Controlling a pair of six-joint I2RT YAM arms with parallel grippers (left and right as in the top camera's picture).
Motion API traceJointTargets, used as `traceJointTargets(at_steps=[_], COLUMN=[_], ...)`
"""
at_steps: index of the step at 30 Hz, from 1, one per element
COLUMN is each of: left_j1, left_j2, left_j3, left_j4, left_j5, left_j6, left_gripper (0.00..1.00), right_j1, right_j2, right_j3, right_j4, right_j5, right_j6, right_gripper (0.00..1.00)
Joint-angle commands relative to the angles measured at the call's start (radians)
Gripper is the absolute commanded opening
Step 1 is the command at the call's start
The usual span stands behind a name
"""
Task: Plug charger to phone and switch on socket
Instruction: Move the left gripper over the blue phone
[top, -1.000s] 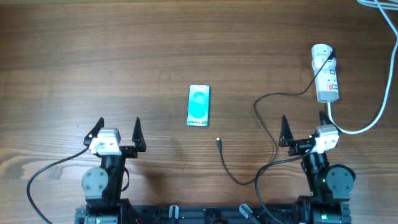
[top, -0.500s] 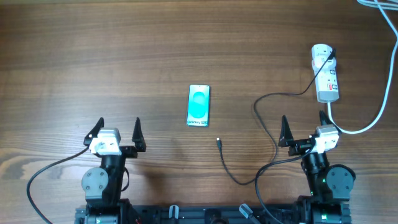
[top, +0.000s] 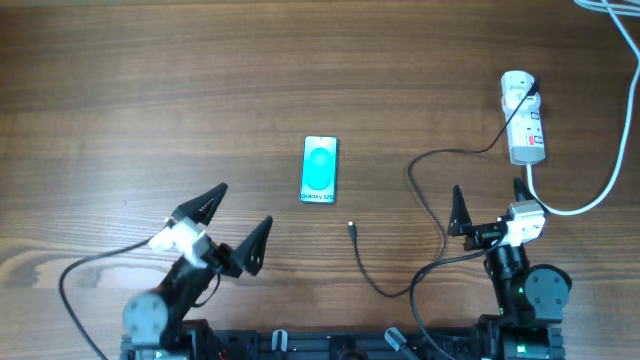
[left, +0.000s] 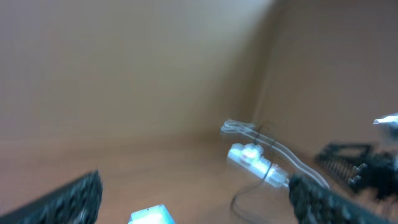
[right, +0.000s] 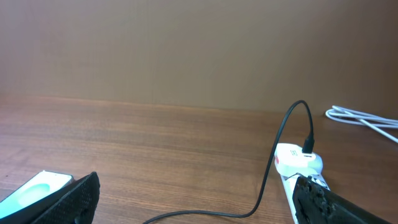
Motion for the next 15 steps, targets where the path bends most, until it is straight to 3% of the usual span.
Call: traceJointTargets(at_steps=[1,3,6,10,13,15], left_j1=[-0.005,-0.005,-0.005,-0.004,-0.005,-0.005], left_j2=[-0.004,-0.003,0.036,0.211,0.463,0.612], left_j3=[0.002,0.03,0.175,0.51,0.841,1.012], left_j4=[0.274,0.378,0.267,-0.245,-0.705,-0.897], left_j5=[-0.049,-0.158,-0.206,-0.256,-0.277,-0.266], left_j6=[-0.185,-0.206,-0.142,-0.089,0.026,0.05], left_gripper=[1.0,1.0,1.0,1.0,1.0,1.0], right_j1=[0.005,0.005,0.005,0.005,0.005,0.005], right_j2=[0.001,0.001,0.001,0.001,0.001,0.001], right_j3=[-0.001,-0.001,-0.001,-0.001,-0.001,-0.001], right_j4=[0.005,0.005,0.005,0.005,0.005,0.005], right_j5=[0.016,0.016,0.016,0.016,0.016,0.016], right_j6=[0.005,0.005,0.005,0.005,0.005,0.005], right_gripper=[1.0,1.0,1.0,1.0,1.0,1.0])
